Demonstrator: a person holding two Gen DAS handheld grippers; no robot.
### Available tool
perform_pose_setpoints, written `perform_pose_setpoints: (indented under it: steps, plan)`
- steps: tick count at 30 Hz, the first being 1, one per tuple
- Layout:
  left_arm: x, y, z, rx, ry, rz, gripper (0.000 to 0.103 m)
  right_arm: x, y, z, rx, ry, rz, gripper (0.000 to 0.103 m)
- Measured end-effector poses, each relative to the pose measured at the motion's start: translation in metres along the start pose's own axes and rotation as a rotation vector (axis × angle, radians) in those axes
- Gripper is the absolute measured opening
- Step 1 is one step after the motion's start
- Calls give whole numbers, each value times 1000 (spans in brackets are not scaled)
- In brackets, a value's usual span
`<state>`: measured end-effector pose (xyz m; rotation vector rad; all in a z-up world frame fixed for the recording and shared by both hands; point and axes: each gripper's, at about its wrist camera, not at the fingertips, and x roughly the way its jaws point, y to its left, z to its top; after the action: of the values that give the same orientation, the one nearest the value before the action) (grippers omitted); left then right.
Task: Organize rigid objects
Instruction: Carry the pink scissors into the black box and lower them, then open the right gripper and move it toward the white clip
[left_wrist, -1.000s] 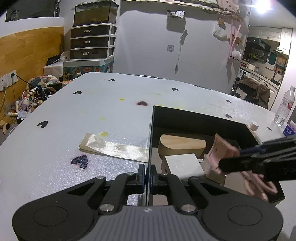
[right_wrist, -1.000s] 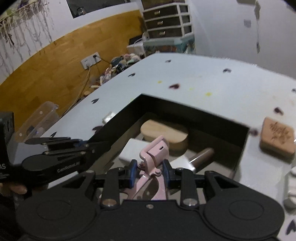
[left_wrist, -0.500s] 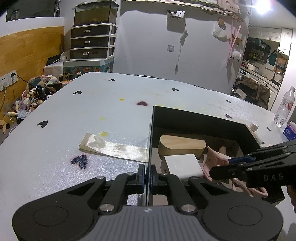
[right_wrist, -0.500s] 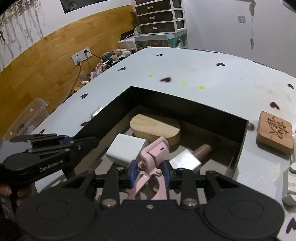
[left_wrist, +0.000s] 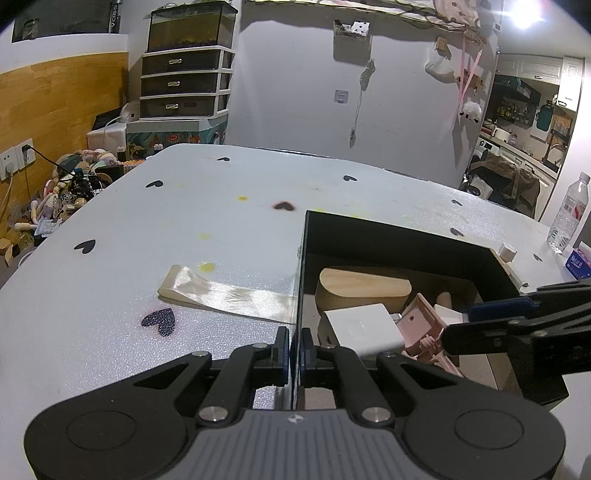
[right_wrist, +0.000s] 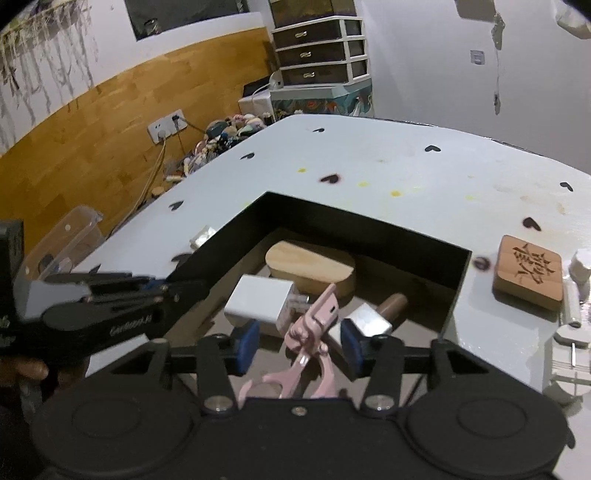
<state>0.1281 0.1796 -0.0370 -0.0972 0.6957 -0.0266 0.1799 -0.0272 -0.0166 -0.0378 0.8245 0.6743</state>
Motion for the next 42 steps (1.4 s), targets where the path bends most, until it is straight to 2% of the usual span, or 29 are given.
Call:
perform_pose_setpoints:
  steps: [2, 5, 9, 17, 19, 22, 23, 24, 26, 32, 34, 42]
  plan:
    - [0, 1, 0, 0, 0, 0, 5, -2, 2, -2, -11, 31, 26, 12]
    - [0, 1, 0, -1, 0, 0, 5, 6, 6, -8, -15, 94, 82, 8]
    - [0, 1, 0, -3, -2, 0, 5, 24, 5, -11, 10, 145, 85, 7]
    - [-1, 1, 0, -3, -2, 0, 5, 23, -1, -6, 37, 104, 51, 10]
    - [0, 1, 0, -5, -2, -2, 5, 16, 1, -5, 23, 77, 38, 15]
    - [0, 1, 0, -5, -3, 0, 5, 2, 2, -4, 10, 23, 21, 30]
    - [0, 2, 0, -5, -3, 0, 5, -3, 2, -4, 4, 8, 18, 39]
    - [0, 2, 0, -6, -3, -1, 5, -7, 2, -4, 0, -4, 14, 54]
    - [-1, 2, 0, -8, -2, -2, 5, -14, 4, -5, -14, -27, -3, 69]
    - [0, 2, 0, -7, -2, -1, 5, -30, 10, -11, -43, -81, -48, 95]
    - [0, 1, 0, -8, -2, -1, 5, -36, 10, -14, -43, -106, -47, 99]
    - [0, 1, 0, -7, -2, 1, 5, -49, 5, -27, -39, -200, -133, 99]
